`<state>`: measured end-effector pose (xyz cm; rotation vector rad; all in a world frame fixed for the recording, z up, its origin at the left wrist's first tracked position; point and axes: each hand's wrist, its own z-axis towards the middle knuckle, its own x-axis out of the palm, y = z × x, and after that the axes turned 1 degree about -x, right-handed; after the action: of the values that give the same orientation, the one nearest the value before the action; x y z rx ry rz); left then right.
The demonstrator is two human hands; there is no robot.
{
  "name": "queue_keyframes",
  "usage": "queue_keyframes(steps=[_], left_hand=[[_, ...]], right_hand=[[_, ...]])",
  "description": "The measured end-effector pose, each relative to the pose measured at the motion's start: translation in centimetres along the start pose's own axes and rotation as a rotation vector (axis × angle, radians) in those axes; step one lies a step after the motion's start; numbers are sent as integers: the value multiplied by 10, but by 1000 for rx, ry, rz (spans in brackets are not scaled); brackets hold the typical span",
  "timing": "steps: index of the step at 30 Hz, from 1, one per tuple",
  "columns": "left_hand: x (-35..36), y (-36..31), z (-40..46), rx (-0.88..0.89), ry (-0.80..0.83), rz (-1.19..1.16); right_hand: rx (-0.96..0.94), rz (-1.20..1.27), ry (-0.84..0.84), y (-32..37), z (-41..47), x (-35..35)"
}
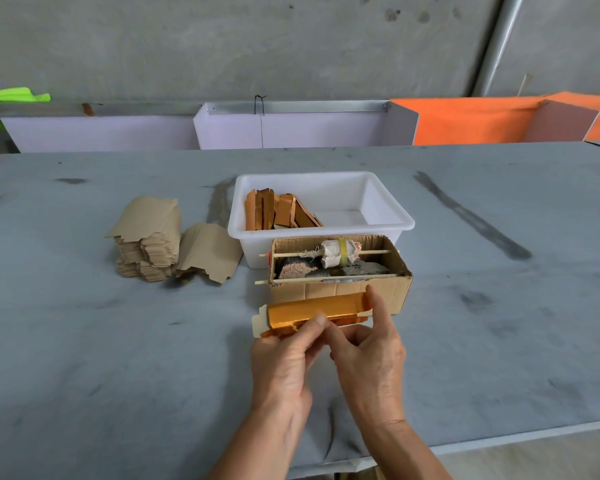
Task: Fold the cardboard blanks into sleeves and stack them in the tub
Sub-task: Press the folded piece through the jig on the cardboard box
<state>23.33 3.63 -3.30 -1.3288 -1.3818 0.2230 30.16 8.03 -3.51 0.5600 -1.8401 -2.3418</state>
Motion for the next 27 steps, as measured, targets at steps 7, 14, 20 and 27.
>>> queue_keyframes(steps=[7, 14, 20, 27], left_hand=[[-2, 0, -1, 15, -22, -31], [-2, -2, -1, 42, -112, -45], [1, -5, 0, -63, -142, -84], [2, -4, 3, -173, -170, -31]], right_hand=[[-27, -45, 48, 3, 4, -2], [-79, -31, 82, 6, -5, -2], [45, 163, 50, 0, -10, 0], [313, 467, 125, -5, 1, -5]])
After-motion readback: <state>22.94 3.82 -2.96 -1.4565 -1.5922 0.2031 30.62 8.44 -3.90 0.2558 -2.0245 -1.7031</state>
